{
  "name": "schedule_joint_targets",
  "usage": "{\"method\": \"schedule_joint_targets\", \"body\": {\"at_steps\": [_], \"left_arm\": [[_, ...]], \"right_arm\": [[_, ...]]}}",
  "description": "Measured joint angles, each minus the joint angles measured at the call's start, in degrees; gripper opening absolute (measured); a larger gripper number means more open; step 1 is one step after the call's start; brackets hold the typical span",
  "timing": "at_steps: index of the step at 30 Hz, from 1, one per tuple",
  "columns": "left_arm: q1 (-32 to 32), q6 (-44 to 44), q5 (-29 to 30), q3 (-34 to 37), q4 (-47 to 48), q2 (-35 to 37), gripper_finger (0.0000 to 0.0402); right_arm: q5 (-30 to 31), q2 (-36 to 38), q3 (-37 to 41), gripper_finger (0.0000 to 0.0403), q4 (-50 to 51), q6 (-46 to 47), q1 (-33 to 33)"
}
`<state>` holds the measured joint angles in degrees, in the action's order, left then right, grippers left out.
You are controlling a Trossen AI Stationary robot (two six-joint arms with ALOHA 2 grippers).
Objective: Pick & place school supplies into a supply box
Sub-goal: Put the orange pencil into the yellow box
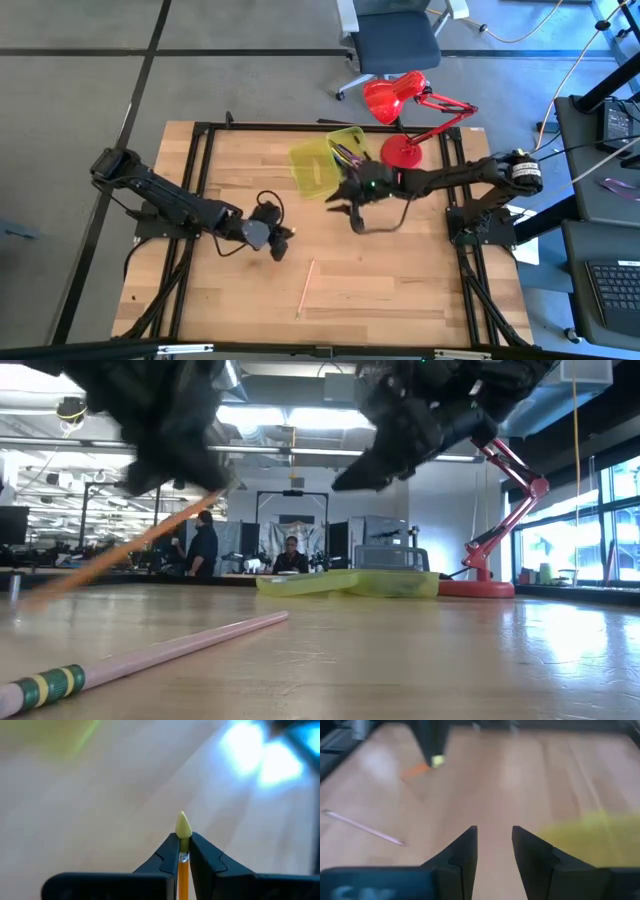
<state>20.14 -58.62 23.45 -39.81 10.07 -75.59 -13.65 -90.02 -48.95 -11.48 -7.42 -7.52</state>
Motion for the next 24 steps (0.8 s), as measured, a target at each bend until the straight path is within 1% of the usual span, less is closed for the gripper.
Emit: {"method": "schedule_joint_targets", "body": {"at_steps": [3,6,10,12,15,18,21,24], "left_arm": [[0.0,11.4,3.5,0.0,-11.0,0.0,0.0019],[0.0,21.2,4.8,-0.1,-20.3,-0.3,0.002],[-0.1,30.9,5.4,-0.1,-28.9,-0.3,0.002],[-0.1,35.2,5.4,-0.1,-32.7,-0.3,0.002],[-0.1,40.8,5.5,-0.2,-37.3,-0.3,0.002],[-0.1,45.1,5.5,-0.2,-40.7,-0.3,0.002],[-0.1,47.8,5.5,-0.2,-42.7,-0.3,0.002],[-0.1,49.2,5.5,-0.2,-43.8,-0.3,0.002]], "right_arm": [[0.0,0.0,0.0,0.0127,-2.0,-0.9,3.2],[-0.6,0.0,0.0,0.0127,-2.3,-2.0,5.9],[-6.4,0.0,0.0,0.0127,-2.5,-2.1,8.0],[-8.1,0.0,0.0,0.0128,-2.9,-1.8,8.8],[-8.4,-0.1,0.0,0.0141,-6.1,-0.4,10.0],[-8.4,-0.4,0.0,0.0167,-9.1,-0.3,11.0],[-8.5,-0.4,0.0,0.0192,-12.0,-1.7,11.7],[-8.5,-0.4,0.0,0.0207,-14.6,-1.7,12.4]]}}
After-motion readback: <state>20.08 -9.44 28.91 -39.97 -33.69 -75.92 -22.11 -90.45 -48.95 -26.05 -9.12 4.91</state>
